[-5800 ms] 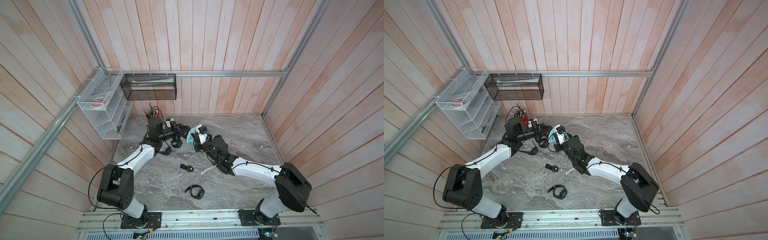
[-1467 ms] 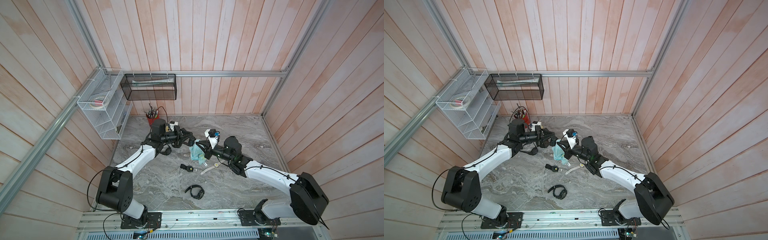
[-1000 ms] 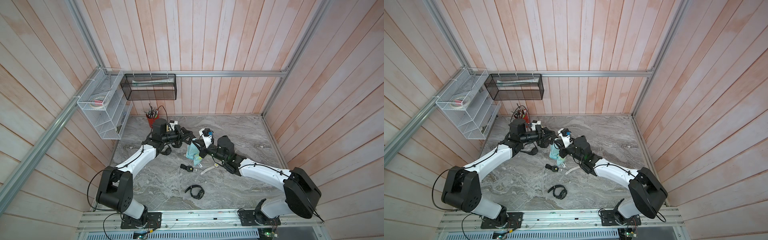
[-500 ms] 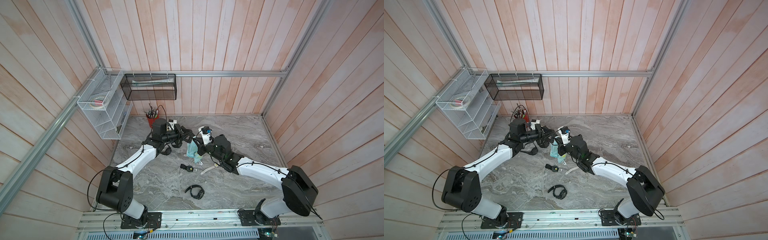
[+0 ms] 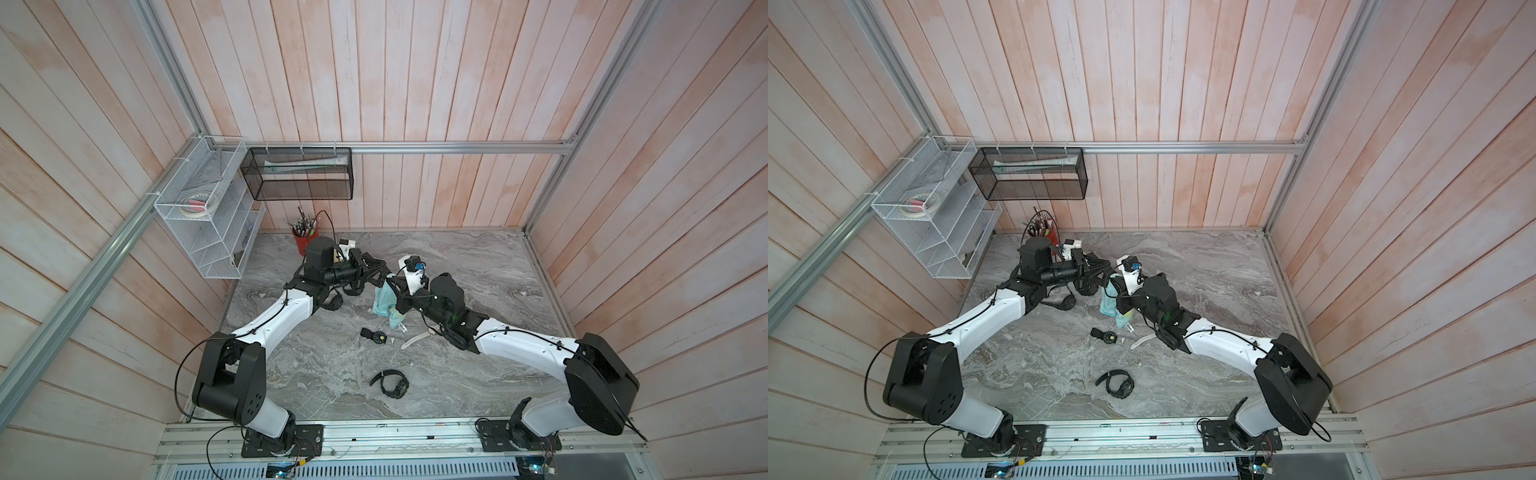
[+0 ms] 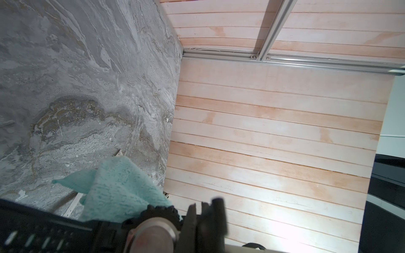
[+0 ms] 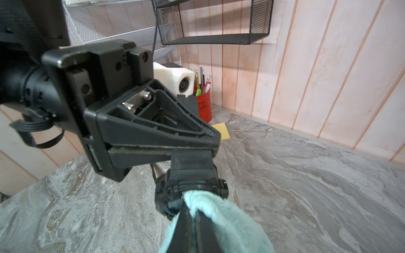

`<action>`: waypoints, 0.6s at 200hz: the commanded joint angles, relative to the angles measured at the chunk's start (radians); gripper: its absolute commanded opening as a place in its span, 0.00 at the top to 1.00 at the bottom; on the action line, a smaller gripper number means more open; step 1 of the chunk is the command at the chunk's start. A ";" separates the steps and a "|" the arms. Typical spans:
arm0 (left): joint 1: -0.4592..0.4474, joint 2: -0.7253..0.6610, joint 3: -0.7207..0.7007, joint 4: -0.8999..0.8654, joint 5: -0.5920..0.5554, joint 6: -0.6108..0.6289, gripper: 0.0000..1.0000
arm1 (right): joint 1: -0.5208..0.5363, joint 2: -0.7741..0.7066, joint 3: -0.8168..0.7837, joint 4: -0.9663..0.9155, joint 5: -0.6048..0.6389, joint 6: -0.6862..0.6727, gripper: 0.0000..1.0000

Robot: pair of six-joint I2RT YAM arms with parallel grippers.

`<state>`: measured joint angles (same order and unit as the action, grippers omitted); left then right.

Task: Wipe the watch dial
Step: Wipe the dirt from the watch dial.

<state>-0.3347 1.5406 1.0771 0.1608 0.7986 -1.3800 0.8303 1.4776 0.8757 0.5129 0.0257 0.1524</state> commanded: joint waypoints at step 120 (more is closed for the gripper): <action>0.005 -0.019 0.007 0.002 0.113 -0.030 1.00 | 0.018 -0.003 0.029 0.010 0.151 -0.053 1.00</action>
<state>-0.3313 1.5406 1.0771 0.1635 0.8772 -1.4086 0.8371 1.5402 0.9264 0.4244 0.1848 0.1219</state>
